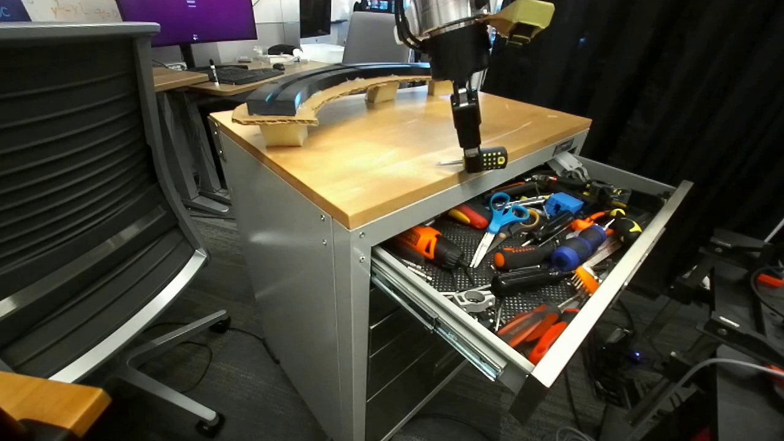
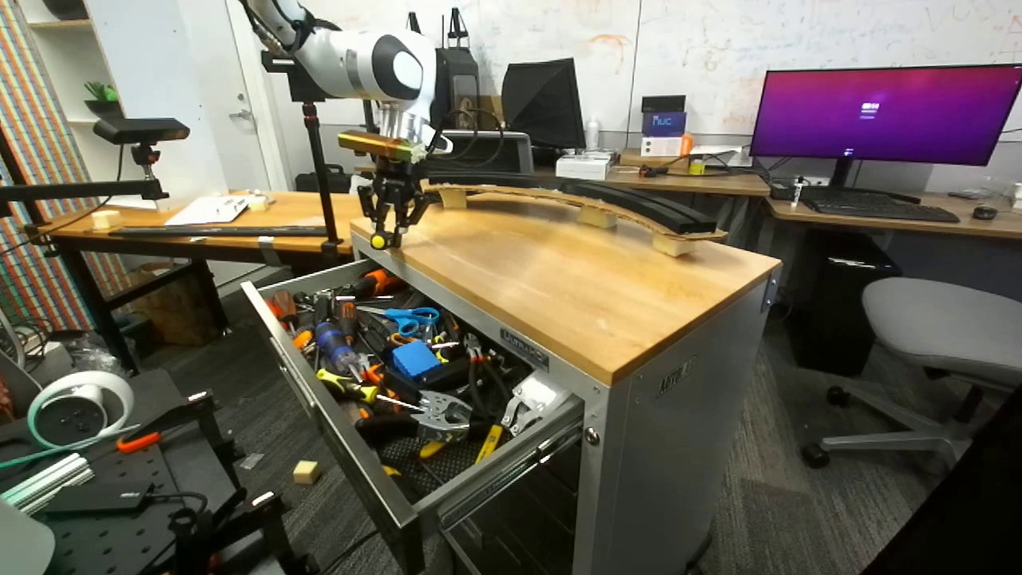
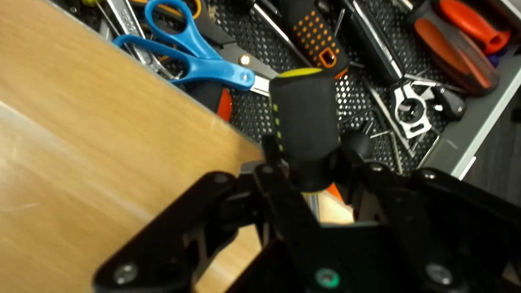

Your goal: Pick up the black and yellow screwdriver, put it in the top drawer of the cabinet and close the top drawer

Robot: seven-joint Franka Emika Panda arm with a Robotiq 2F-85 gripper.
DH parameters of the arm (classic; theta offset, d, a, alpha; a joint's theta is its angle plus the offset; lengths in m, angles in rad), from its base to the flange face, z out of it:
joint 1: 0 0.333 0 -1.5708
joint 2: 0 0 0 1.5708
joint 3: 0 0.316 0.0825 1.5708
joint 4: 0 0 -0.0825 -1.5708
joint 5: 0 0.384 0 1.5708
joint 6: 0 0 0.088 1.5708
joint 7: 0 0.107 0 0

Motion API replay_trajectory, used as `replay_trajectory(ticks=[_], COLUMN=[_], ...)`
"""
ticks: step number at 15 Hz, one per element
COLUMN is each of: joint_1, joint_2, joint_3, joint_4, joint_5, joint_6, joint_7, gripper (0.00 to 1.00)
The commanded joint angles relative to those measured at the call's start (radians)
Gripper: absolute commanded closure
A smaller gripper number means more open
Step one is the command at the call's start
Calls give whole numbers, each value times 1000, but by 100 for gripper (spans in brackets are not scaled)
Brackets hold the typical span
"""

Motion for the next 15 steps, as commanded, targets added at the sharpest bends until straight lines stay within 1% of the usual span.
replay_trajectory(ticks=[1,2,3,4,5,7,8,9,10,11,12,15], joint_1=[30,45,52,61,65,68,65,64,58,48,41,10], joint_2=[-56,-59,-56,-53,-48,-48,-57,-67,-94,-129,-153,-239], joint_3=[26,21,20,12,6,-5,-19,-23,-29,-33,-43,-74], joint_4=[-95,-115,-126,-137,-145,-161,-167,-184,-225,-276,-317,-477], joint_5=[-60,-86,-93,-110,-118,-123,-139,-130,-116,-94,-84,-46], joint_6=[-36,2,40,102,161,246,241,240,241,240,238,252], joint_7=[-93,-64,-34,5,37,103,130,167,214,258,296,389], gripper=[89,89,86,41,40,26,18,12,5,1,0,0])
